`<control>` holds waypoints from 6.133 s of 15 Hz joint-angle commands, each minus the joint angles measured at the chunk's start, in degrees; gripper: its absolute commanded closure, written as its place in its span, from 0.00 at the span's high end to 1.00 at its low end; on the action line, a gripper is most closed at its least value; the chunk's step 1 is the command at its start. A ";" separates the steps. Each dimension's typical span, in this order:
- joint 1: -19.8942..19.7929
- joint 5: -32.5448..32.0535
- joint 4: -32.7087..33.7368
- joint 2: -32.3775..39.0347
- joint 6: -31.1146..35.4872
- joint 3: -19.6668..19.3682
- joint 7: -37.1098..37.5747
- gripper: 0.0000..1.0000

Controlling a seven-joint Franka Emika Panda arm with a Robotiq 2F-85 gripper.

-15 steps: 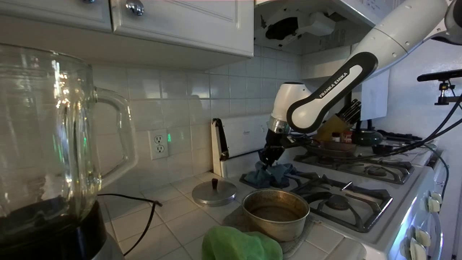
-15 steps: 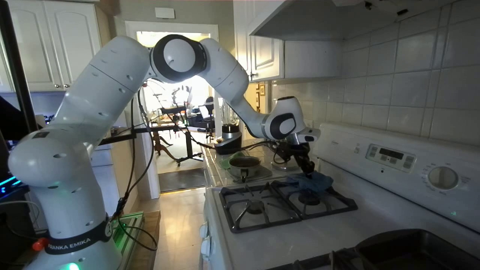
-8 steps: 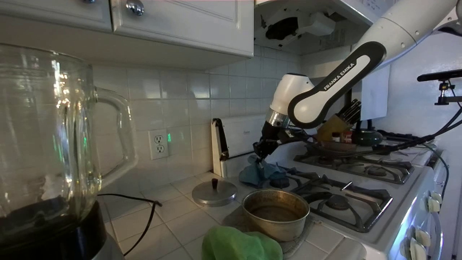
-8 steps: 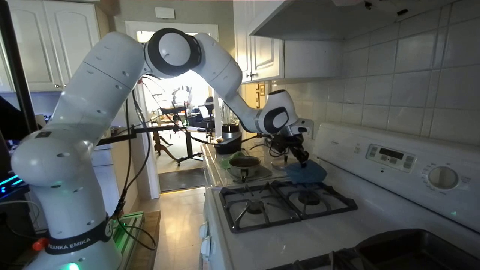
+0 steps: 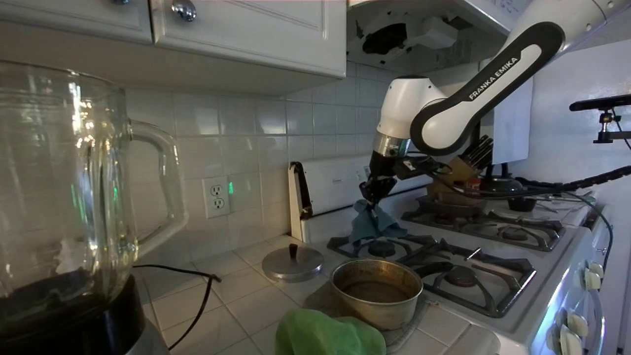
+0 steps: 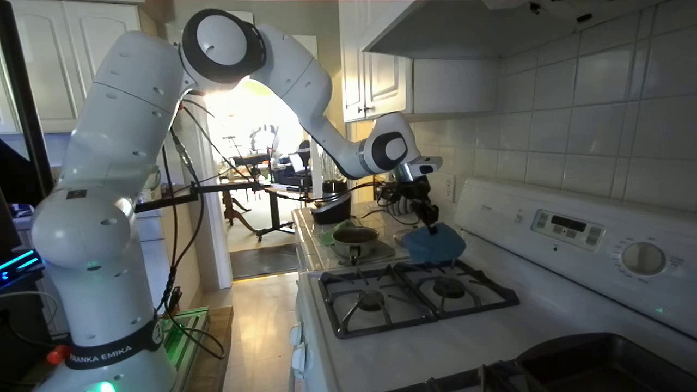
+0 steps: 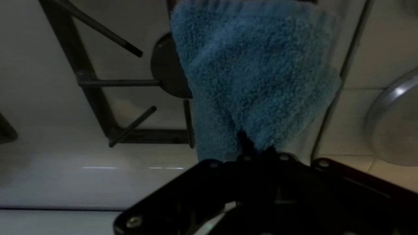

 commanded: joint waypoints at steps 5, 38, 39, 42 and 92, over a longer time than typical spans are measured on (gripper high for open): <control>-3.18 -1.70 -3.07 -0.42 -11.32 1.76 2.43 0.02; -11.08 3.72 -2.81 0.11 1.92 11.46 7.96 0.02; -8.79 1.19 -2.46 -0.16 -1.56 8.20 10.52 0.02; -4.07 -7.79 -1.55 -0.26 -9.06 0.72 18.09 0.02; -5.21 2.01 10.15 7.22 -23.16 3.56 0.13 0.02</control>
